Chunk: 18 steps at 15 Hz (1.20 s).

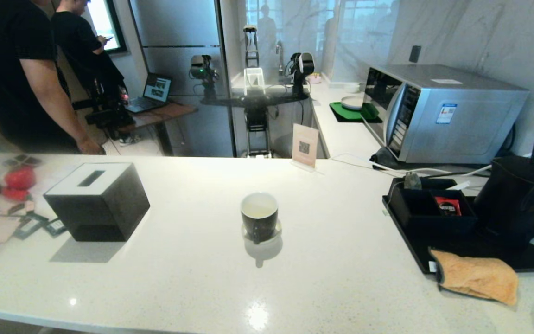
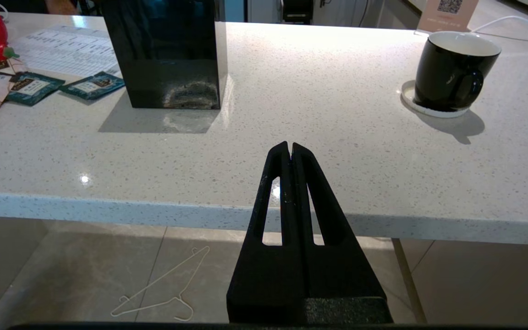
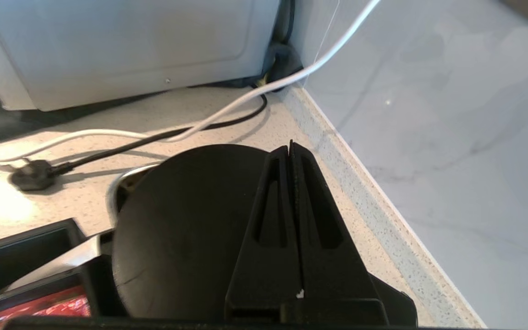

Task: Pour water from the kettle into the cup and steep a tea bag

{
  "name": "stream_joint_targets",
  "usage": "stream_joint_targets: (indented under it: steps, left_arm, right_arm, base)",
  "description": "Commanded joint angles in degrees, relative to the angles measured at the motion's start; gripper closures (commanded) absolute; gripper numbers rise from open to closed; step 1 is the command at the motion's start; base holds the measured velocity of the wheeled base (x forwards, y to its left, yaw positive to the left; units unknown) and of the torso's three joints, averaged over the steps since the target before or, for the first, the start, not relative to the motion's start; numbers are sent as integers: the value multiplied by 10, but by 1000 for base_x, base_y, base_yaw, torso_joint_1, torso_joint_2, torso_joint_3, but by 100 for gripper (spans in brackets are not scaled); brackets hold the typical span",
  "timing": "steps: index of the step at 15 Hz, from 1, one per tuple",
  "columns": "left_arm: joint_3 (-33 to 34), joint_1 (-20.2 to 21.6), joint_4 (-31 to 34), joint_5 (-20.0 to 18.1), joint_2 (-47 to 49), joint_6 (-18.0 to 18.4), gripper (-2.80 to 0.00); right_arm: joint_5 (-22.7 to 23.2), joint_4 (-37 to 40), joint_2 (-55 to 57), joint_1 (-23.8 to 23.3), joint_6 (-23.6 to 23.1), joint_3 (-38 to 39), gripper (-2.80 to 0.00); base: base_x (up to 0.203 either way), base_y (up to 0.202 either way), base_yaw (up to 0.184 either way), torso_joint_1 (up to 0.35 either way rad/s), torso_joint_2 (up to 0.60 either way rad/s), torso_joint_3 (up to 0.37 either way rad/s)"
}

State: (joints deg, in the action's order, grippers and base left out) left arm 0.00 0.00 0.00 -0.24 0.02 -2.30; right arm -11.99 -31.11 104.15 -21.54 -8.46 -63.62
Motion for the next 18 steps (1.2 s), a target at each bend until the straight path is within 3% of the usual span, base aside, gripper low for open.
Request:
stream_joint_targets:
  steps: [1,8,11,18]
  left_arm:
    - [0,0,0,0,1,-1,0]
    - [0,0,0,0,1,0,0]
    - [0,0,0,0,1,-1,0]
    - [0,0,0,0,1,0,0]
  right_arm:
    - [35,-5,-29,1,-1,11,0]
    - [153,-8,-121,10,6,90,0]
    - [159,-8,-159,53,28,124,0]
    - [158,-8,-221,146,25,213,0]
  base:
    - [0,0,0,0,0,0]
    - [0,0,0,0,0,0]
    - [0,0,0,0,0,0]
    - [0,0,0,0,0,0]
